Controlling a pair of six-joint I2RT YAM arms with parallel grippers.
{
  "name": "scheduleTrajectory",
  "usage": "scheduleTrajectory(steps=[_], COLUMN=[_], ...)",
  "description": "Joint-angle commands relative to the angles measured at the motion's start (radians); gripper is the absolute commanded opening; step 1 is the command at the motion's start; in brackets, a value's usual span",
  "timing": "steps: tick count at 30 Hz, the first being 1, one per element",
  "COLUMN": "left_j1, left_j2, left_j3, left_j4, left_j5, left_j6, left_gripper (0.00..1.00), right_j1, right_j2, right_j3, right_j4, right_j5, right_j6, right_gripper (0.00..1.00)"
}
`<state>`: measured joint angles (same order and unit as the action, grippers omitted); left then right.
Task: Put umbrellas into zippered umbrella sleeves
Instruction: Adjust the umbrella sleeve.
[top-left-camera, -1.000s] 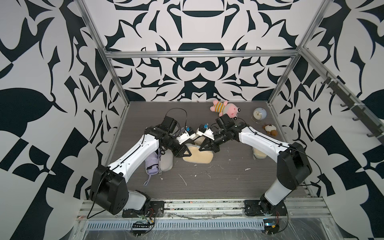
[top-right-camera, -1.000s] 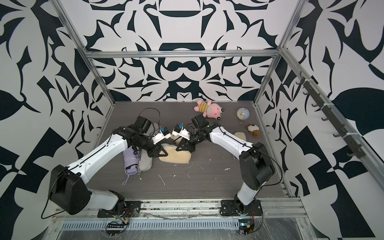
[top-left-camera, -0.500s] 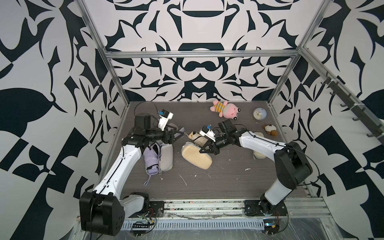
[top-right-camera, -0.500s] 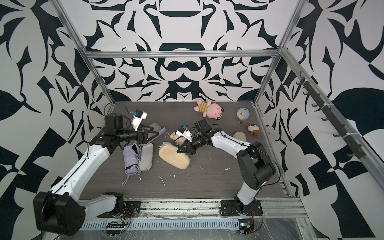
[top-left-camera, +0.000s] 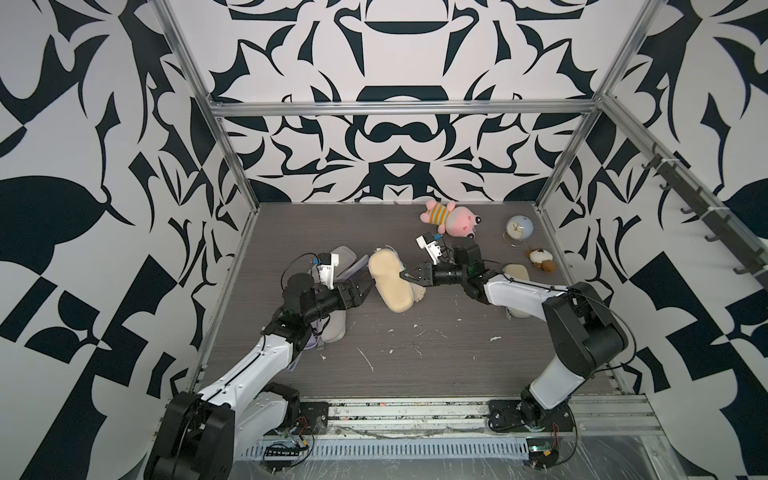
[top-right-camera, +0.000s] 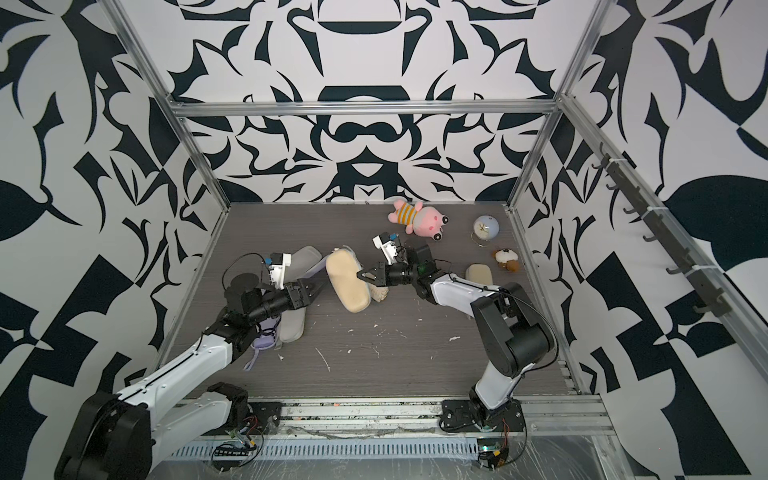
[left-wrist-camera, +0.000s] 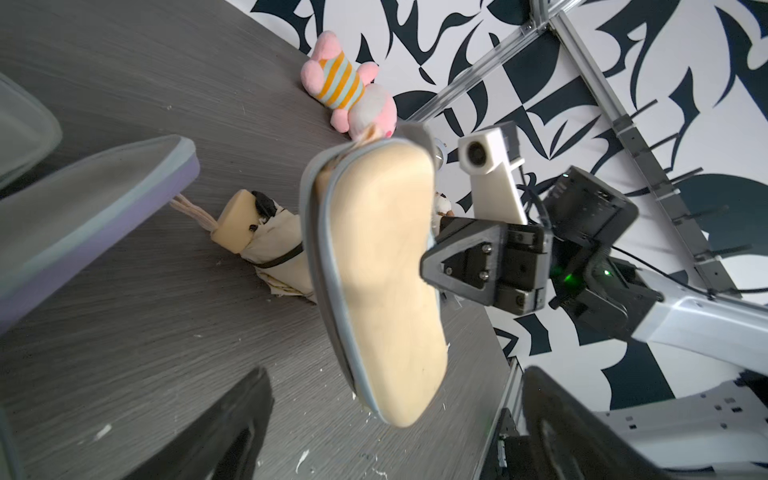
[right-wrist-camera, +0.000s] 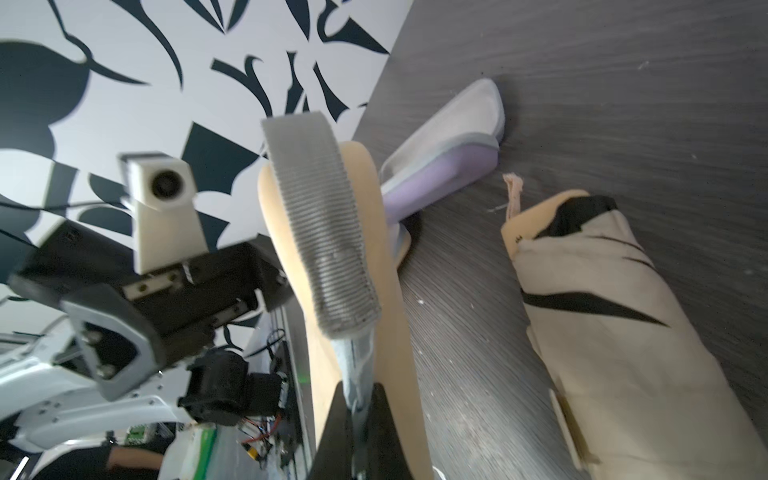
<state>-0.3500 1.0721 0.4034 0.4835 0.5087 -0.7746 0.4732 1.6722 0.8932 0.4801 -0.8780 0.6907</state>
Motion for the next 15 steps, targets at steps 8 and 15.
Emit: scheduleTrajectory(steps=[8, 15], left_j1=[-0.032, -0.014], left_j2=[0.241, 0.365], left_j3=[0.061, 0.115], left_j4=[0.395, 0.647], left_j5=[0.042, 0.154], left_j6=[-0.175, -0.319], left_gripper=[0.93, 0.48], right_j1=[0.085, 0.108], right_j2=[-0.013, 0.001], right_j3=[-0.018, -0.053], right_j4=[0.441, 0.513], right_j5=[-0.065, -0.100], right_j6=[0.346, 0.414], right_gripper=[0.00, 0.09])
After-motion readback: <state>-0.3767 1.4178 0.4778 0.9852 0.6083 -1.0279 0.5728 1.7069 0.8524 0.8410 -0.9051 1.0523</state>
